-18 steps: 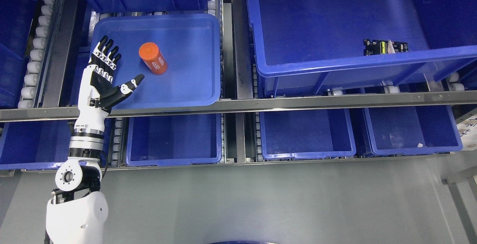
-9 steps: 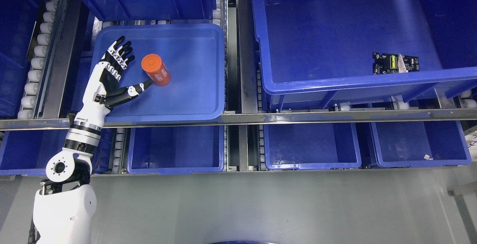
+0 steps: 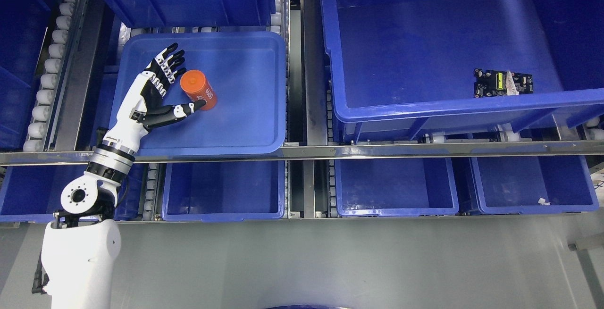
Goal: Grab orange capacitor from left shelf to right desk
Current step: 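Close the left hand fingers around the orange cylinder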
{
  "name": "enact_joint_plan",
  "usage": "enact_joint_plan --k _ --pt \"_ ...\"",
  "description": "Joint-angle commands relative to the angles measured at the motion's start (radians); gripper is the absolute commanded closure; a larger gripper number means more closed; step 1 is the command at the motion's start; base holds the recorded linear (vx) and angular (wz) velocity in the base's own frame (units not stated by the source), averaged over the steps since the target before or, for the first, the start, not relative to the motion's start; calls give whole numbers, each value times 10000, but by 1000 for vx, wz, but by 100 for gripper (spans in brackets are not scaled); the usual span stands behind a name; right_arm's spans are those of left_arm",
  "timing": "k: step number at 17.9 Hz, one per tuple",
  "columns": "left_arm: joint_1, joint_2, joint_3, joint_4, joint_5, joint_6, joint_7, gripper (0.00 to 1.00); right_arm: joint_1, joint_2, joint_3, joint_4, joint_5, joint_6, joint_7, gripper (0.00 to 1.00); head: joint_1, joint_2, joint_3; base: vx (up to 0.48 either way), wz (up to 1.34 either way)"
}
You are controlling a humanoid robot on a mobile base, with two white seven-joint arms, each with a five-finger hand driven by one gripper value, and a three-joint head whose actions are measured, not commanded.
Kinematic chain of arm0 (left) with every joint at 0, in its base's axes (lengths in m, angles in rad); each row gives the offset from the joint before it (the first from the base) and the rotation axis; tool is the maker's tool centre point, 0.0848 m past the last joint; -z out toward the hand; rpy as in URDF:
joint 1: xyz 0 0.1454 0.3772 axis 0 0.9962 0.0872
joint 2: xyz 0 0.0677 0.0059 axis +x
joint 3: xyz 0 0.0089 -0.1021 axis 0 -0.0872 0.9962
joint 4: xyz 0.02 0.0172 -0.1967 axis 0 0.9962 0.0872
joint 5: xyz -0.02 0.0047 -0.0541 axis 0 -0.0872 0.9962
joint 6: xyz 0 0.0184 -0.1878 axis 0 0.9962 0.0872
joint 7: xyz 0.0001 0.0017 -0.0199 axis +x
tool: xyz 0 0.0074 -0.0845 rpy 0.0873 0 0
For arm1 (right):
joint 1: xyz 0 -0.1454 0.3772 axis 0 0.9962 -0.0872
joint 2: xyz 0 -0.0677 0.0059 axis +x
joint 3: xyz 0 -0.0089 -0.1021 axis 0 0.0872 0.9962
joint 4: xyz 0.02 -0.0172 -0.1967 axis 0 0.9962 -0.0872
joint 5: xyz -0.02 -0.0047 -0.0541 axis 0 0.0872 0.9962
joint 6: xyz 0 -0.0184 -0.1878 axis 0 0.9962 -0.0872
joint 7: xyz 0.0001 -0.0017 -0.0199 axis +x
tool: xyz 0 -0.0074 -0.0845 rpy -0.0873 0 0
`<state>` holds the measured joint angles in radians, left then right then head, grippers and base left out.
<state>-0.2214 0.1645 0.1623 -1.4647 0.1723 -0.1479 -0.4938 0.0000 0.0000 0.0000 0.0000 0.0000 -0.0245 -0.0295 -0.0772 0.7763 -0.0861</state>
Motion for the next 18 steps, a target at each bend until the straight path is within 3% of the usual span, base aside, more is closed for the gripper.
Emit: enact_joint_plan --k 1,8,18 --pt "-501 272 -809 1315 -449 7 -17 5 199 -175 -123 -175 31 15 4 0 0 0 0 0 0" --pt "-792 149 -1162 1653 -573 -9 -1 6 199 -175 -123 -175 31 0 4 0 0 0 0 0 0" --pt "-823 -173 -1040 1685 -558 -223 -1 37 199 -175 -123 -175 31 0 4 0 0 0 0 0 0"
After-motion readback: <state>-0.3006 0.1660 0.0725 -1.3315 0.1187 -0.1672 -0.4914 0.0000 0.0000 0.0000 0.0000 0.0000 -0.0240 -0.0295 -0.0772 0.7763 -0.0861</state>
